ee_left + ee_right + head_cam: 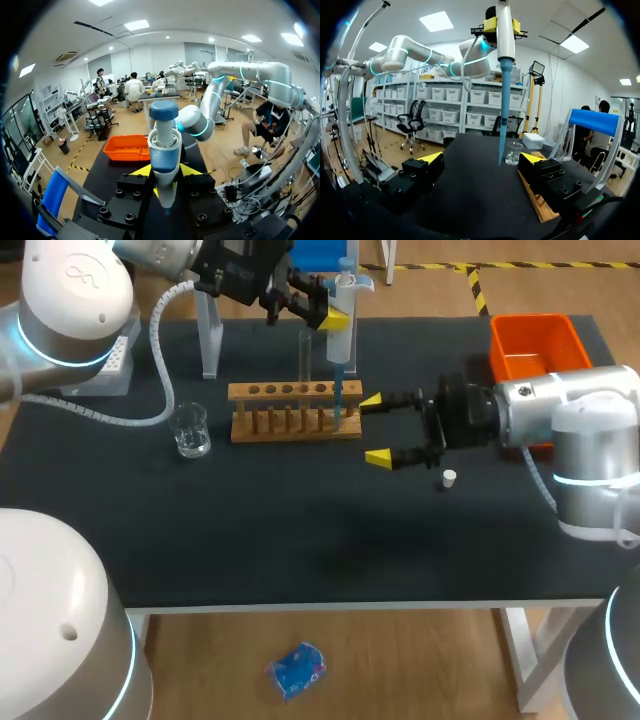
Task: Invert the test tube, pick up the pipette, mount the tip to pipette, aspirate from beaker and dispense into the tube, eject the tip, return the pipette, and cap with the stopper.
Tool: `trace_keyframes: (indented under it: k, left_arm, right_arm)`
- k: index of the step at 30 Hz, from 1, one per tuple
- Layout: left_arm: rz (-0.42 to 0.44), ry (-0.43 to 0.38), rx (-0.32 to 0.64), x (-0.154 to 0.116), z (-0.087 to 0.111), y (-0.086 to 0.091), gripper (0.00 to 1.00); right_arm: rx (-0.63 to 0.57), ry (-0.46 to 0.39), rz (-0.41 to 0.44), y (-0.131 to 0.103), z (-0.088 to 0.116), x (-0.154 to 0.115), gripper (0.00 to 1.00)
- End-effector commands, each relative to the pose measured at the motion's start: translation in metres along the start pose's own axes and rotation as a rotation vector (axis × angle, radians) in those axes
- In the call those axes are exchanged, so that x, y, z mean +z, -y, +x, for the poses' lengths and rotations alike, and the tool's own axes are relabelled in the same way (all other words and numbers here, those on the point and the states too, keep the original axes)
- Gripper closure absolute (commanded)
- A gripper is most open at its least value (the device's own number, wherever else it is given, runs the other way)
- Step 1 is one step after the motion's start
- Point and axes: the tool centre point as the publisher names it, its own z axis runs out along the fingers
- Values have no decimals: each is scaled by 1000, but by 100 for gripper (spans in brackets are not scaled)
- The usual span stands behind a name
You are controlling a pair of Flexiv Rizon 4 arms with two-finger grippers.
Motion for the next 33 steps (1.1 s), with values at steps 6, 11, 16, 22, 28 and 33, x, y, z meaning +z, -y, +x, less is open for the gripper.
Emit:
trace_keyframes:
  k: [6, 11, 16, 22, 28, 33]
  left_arm:
    - [0, -2, 0, -1, 0, 0, 100]
    - [0, -2, 0, -1, 0, 0, 100]
    - [-53, 30, -9, -8, 0, -21, 100]
    - [-42, 106, -25, -45, -6, -59, 100]
    - [-47, 139, -22, -76, -20, -87, 100]
    - [-45, 158, -16, -101, -36, -111, 100]
  right_arm:
    - [-11, 12, 9, 0, 5, -4, 0]
    - [-11, 12, 9, 0, 5, -4, 0]
    - [-11, 12, 9, 0, 5, -4, 0]
    - [-11, 12, 9, 0, 5, -4, 0]
    - [-11, 12, 9, 0, 5, -4, 0]
    - [-11, 12, 9, 0, 5, -4, 0]
